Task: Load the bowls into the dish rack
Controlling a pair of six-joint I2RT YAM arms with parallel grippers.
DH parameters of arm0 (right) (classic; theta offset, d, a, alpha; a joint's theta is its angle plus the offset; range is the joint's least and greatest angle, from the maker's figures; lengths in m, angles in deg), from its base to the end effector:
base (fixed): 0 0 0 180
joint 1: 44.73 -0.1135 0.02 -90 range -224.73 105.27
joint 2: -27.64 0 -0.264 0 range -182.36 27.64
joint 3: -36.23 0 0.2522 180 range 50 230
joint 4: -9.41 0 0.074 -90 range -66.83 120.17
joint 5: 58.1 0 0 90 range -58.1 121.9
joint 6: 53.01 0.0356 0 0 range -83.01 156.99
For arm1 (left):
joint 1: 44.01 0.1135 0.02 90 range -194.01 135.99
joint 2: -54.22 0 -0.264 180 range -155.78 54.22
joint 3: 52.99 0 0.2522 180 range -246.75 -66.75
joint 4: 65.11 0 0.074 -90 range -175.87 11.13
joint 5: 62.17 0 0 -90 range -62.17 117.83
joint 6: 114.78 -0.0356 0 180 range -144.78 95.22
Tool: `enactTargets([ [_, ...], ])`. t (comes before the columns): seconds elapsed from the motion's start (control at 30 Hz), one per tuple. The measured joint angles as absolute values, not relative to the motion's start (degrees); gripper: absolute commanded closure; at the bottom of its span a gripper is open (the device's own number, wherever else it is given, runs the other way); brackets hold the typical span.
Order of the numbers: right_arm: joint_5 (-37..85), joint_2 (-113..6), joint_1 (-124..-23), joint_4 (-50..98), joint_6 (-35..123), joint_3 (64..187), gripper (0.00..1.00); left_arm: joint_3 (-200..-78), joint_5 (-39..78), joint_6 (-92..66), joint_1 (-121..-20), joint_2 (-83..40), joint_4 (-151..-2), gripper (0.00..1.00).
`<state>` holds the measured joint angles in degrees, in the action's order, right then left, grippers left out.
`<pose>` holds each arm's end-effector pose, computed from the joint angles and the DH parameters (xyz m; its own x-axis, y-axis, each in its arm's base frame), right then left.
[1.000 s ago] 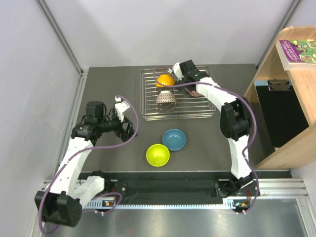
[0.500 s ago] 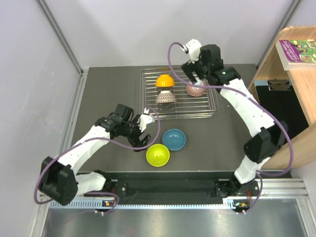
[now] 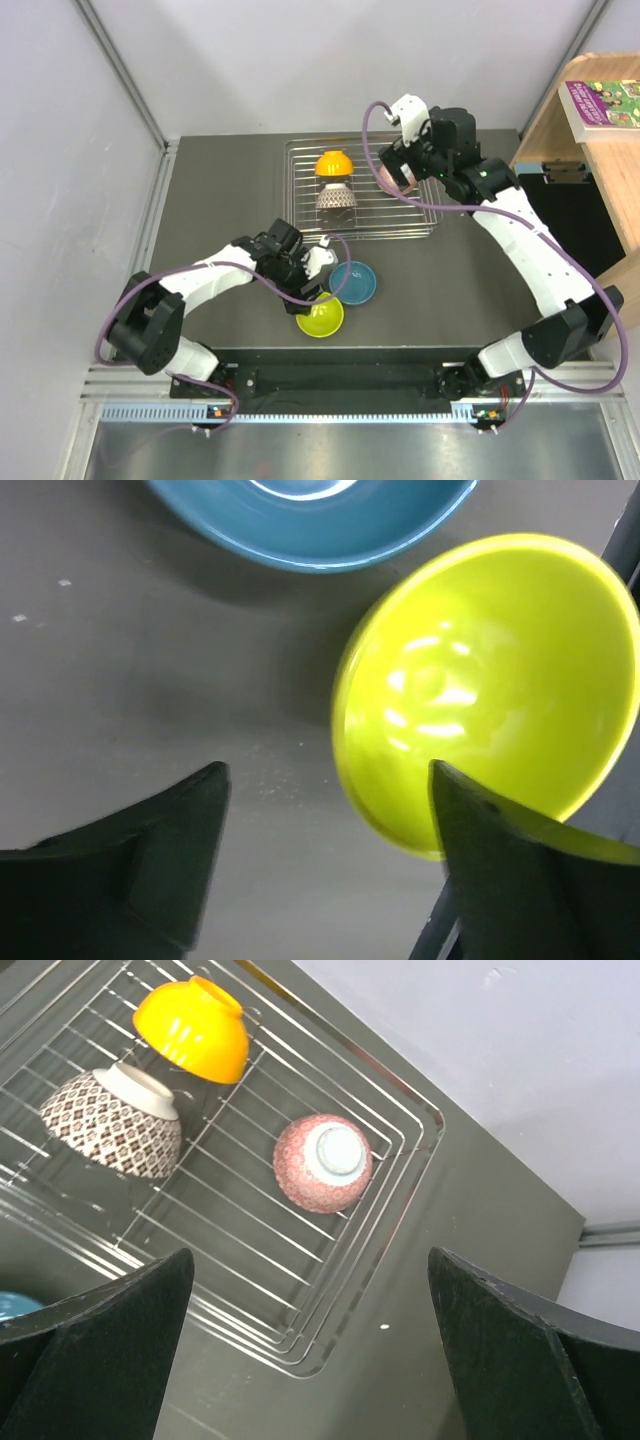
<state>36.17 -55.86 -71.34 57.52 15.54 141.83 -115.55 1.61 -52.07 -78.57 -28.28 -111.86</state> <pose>0.2893 0.1419 0.4227 -0.2235 -0.5198 -0.8245 -0.5034 0.7859 -0.3590 0.2089 -0.1630 0.1919 -0.3728 0.7562 -0.5377 0.9270 0.3296 -0.1792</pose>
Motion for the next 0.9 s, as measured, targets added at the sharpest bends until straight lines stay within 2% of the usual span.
enactTargets([
  [0.03,35.76,-55.27,-71.34,57.54,15.67,141.28,0.00,-115.55,1.79,-51.96,-78.92,-28.93,-111.84,0.50],
  [0.07,35.41,-54.88,-71.34,57.52,15.78,140.78,0.00,-115.57,1.83,-51.92,-79.21,-29.72,-111.82,0.58],
  [0.13,34.91,-54.46,-71.34,57.54,15.98,140.30,0.00,-115.63,1.96,-51.70,-79.69,-31.14,-111.77,0.70],
  [0.2,34.66,-54.24,-71.34,57.50,16.11,139.86,0.00,-115.66,2.29,-51.77,-79.97,-31.97,-111.58,0.73],
  [0.33,34.56,-53.96,-71.30,57.52,16.19,139.62,0.02,-115.74,1.66,-51.77,-80.19,-32.30,-111.53,0.97],
  [0.37,34.56,-53.83,-71.10,57.52,16.22,139.60,0.03,-115.94,0.87,-51.42,-80.17,-32.28,-111.84,1.00],
  [0.63,30.49,-53.35,-67.12,57.52,18.31,139.60,0.02,-117.73,1.07,-52.05,-80.28,-31.88,-113.83,1.00],
  [0.9,19.28,-54.88,-64.28,57.74,24.65,139.73,0.01,-124.42,4.83,-53.49,-77.44,-17.33,-117.81,1.00],
])
